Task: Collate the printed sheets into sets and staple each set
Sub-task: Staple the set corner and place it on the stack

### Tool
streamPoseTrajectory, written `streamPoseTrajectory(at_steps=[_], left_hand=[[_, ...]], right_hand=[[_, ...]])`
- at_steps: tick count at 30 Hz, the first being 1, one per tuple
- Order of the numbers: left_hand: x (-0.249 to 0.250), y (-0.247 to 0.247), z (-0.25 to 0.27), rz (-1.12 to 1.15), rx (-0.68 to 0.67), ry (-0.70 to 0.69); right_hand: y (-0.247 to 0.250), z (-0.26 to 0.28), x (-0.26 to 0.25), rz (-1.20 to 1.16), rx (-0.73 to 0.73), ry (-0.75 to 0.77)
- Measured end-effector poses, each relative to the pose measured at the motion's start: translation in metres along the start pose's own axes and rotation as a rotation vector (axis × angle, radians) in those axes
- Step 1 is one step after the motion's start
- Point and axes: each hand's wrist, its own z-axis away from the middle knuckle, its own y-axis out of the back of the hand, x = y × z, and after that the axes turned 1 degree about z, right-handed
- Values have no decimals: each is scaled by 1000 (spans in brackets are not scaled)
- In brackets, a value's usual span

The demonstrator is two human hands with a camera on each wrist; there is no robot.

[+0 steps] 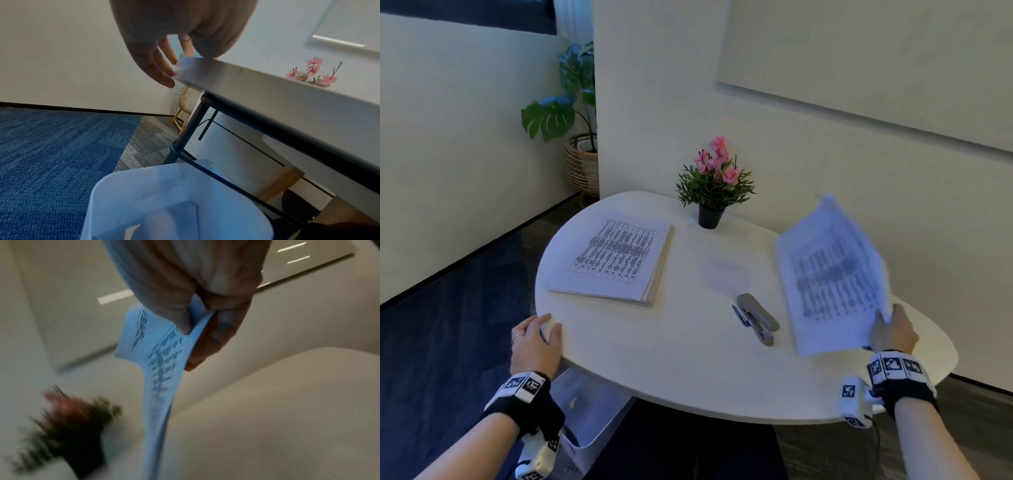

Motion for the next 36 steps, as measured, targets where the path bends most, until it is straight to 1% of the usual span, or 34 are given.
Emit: streamPoseTrajectory(at_steps=[2,3,5,6,7,9,10,11,12,14,16,17,18,19,20,22,23,25,26,27,28,29,30,31,32,34,36], left_hand=[[-1,2,-2,-13,-20,2],[-1,3,-4,-27,-34,-1],[3,7,-6,-92,-57,-26],[10,8,-4,-128,-70,-50],[18,8,-2,-142,-88,-90],[39,6,8,-92,-137,-208],[53,4,15,-23,-186,-243],[69,4,24,71,-265,-231],[84,2,33,175,-364,-183],[110,-2,48,369,-568,-38],[126,-8,56,445,-749,71],[130,-12,58,446,-810,97],[133,-15,60,430,-835,113],[135,-19,62,392,-824,105],[137,-21,63,324,-791,62],[136,-25,64,157,-700,-51],[136,-23,64,117,-668,-100],[134,-17,61,96,-639,-165],[131,-15,59,88,-642,-177],[129,-14,59,70,-660,-181],[126,-13,60,55,-687,-186],[122,-12,62,40,-717,-189],[118,-13,64,43,-743,-191],[114,-14,68,39,-764,-183],[110,-15,70,37,-767,-188],[103,-16,74,-22,-763,-201],[96,-16,76,-73,-780,-215]], right_hand=[[13,8,-17,-258,31,-42],[16,13,-23,-399,14,-96],[16,33,-35,-680,-94,-187],[13,46,-39,-776,-164,-204],[9,60,-42,-823,-238,-220],[1,92,-49,-856,-408,-229],[-2,107,-52,-870,-500,-231],[-8,119,-51,-873,-584,-239],[-11,130,-52,-877,-658,-242],[-19,145,-52,-846,-775,-227],[-24,157,-53,-800,-869,-180],[-27,159,-52,-776,-908,-142],[-27,162,-53,-746,-949,-90],[-26,163,-55,-704,-982,-28],[-25,163,-57,-645,-1005,30],[-23,156,-63,-532,-987,105],[-23,150,-67,-500,-940,119],[-31,131,-72,-467,-757,142],[-41,118,-73,-429,-640,203],[-53,103,-71,-325,-553,309],[-67,88,-67,-153,-521,413],[-82,77,-64,68,-542,477],[-95,68,-61,261,-595,496],[-107,62,-58,376,-652,499],[-115,58,-55,435,-685,498],[-123,53,-54,477,-667,473],[-124,45,-49,434,-652,376]])
